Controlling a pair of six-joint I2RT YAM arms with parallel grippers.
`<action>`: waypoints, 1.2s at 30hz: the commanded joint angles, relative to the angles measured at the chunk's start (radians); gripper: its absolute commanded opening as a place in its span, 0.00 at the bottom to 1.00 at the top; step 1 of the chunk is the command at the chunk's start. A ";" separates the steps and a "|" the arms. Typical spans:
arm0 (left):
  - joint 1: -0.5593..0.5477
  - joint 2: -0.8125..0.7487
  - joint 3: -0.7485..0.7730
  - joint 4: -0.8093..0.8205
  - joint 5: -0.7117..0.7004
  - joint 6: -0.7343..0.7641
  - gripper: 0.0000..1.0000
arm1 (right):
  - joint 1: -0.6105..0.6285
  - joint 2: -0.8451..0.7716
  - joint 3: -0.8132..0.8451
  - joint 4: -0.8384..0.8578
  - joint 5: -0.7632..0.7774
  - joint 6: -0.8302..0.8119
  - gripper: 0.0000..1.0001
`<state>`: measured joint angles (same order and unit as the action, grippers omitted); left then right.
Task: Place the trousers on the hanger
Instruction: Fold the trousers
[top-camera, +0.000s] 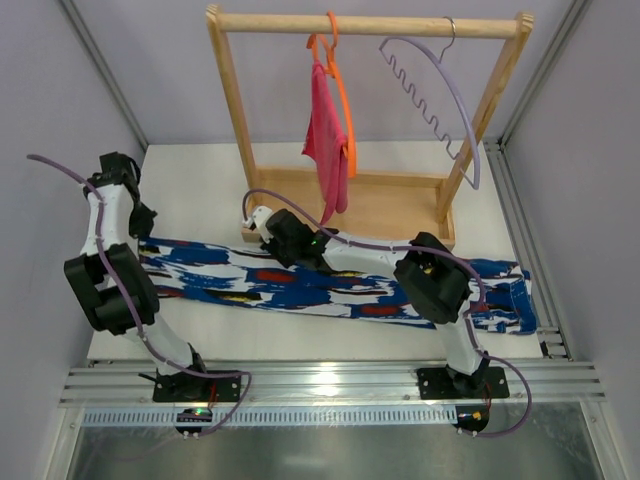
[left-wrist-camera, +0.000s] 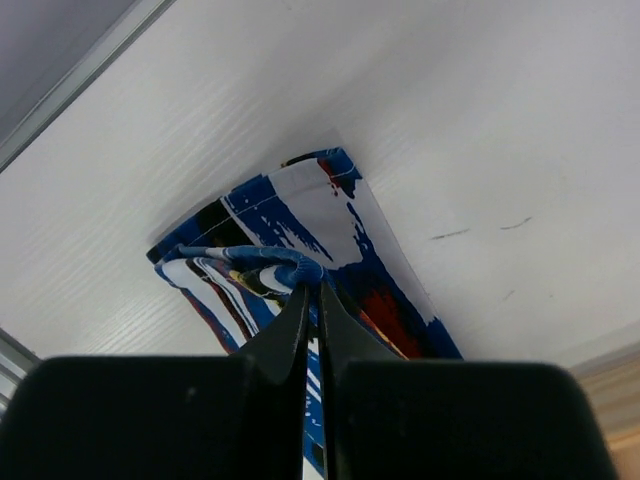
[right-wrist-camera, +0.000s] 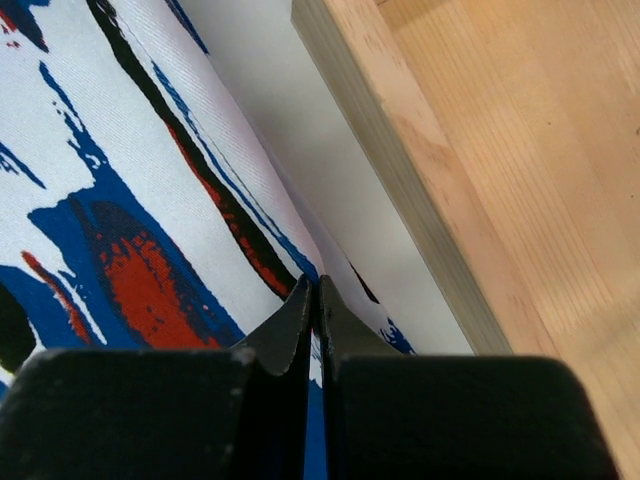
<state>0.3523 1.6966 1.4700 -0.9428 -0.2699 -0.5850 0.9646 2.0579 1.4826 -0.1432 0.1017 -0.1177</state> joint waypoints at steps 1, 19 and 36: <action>-0.004 0.103 0.064 -0.022 -0.043 0.042 0.00 | -0.004 0.019 -0.007 0.033 0.068 0.019 0.04; 0.031 -0.046 -0.170 0.047 -0.242 0.022 0.57 | -0.004 0.022 0.042 0.030 0.113 0.073 0.04; 0.177 -0.201 -0.470 0.159 -0.118 -0.101 0.60 | -0.004 0.033 0.057 0.039 0.026 0.092 0.04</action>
<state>0.4988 1.5589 1.0367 -0.8501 -0.4004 -0.6331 0.9604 2.0884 1.5032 -0.1448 0.1436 -0.0380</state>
